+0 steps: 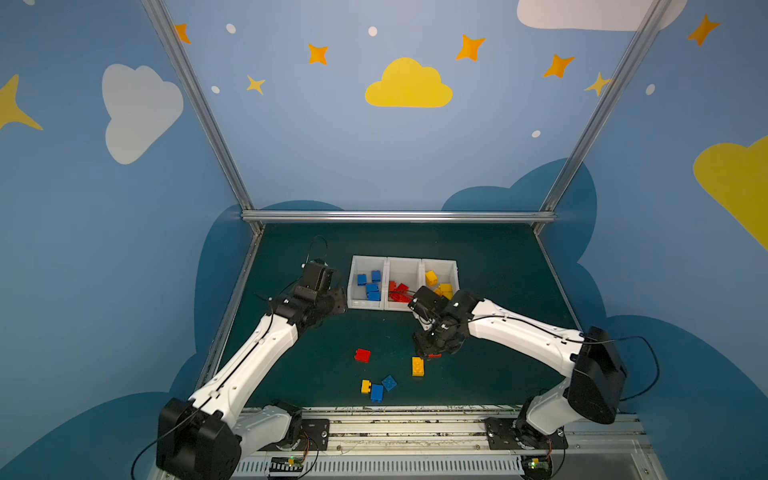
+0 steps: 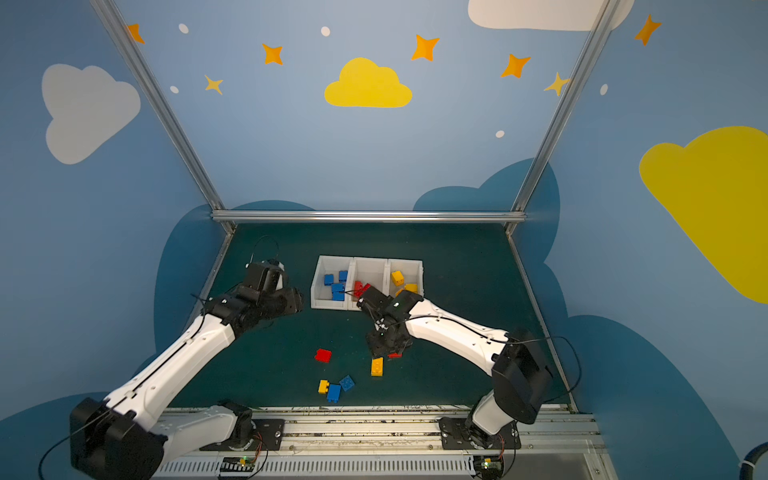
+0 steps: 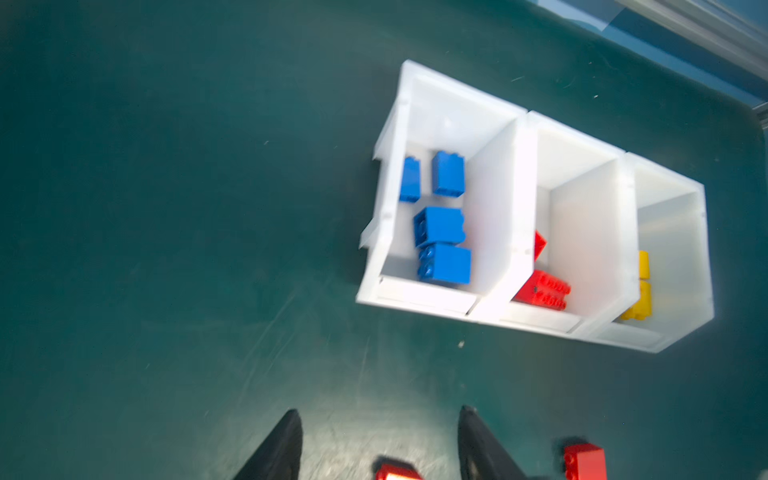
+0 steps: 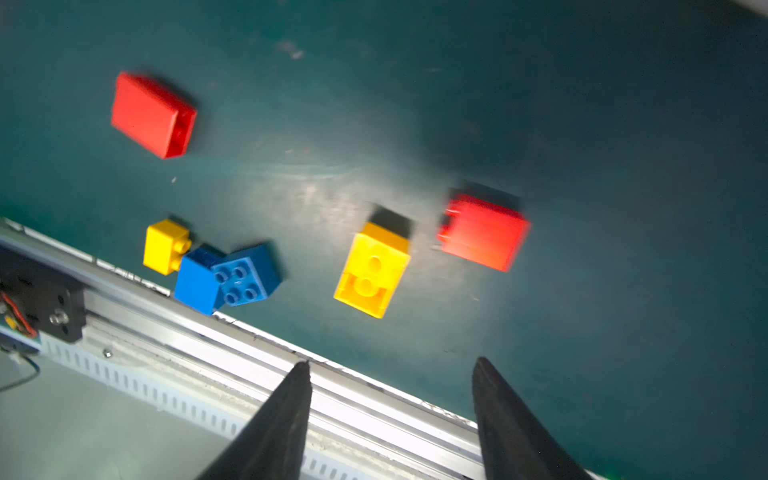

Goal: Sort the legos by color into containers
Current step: 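Withdraw the left gripper while the right gripper grasps a yellow 2x2 brick, then carry the yellow brick with the right gripper into the yellow compartment, release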

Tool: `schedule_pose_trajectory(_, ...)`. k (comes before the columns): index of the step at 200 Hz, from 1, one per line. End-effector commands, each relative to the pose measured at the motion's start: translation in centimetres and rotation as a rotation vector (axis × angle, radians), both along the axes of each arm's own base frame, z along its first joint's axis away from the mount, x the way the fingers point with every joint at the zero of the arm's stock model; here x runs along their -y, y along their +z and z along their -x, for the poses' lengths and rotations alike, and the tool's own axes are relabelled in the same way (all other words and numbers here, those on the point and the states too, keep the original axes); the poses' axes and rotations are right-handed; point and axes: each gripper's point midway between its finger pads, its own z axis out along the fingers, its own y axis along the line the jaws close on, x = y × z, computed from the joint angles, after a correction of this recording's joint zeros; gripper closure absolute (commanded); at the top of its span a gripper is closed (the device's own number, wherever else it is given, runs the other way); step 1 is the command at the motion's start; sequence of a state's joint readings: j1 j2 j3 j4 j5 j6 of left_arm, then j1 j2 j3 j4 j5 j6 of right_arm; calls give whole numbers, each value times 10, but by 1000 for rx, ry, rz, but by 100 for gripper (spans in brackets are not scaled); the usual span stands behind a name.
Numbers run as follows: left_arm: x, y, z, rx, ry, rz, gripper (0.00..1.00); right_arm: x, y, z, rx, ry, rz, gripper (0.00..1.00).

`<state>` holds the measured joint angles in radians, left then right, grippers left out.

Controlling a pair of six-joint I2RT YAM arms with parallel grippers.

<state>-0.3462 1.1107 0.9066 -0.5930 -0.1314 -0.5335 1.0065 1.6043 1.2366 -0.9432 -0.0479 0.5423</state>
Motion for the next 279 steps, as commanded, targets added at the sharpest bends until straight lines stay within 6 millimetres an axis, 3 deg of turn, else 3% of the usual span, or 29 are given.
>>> schedule_pose_trajectory(1, -13, -3, 15, 21, 63, 16, 39, -15, -6, 8, -4, 59, 29, 38)
schedule_pose_trajectory(63, -26, -19, 50, 23, 119, 67, 37, 4, -33, -1, -27, -46, 168, 37)
schedule_pose_trajectory(121, -28, -31, 61, 0, 136, 87, 36, -10, -63, 3, -108, -91, 126, 38)
schedule_pose_trajectory(182, -29, -35, 67, -3, 140, 100, 36, -4, -85, 8, -145, -110, 167, 55)
schedule_pose_trajectory(239, -27, -38, 70, -3, 137, 116, 35, -2, -74, 2, -117, -95, 154, 69)
schedule_pose_trajectory(260, -29, -38, 71, 1, 140, 115, 35, 1, -56, -16, -81, -76, 129, 70)
schedule_pose_trajectory(279, -30, -38, 74, -1, 143, 110, 35, 9, -30, -44, -32, -70, 102, 70)
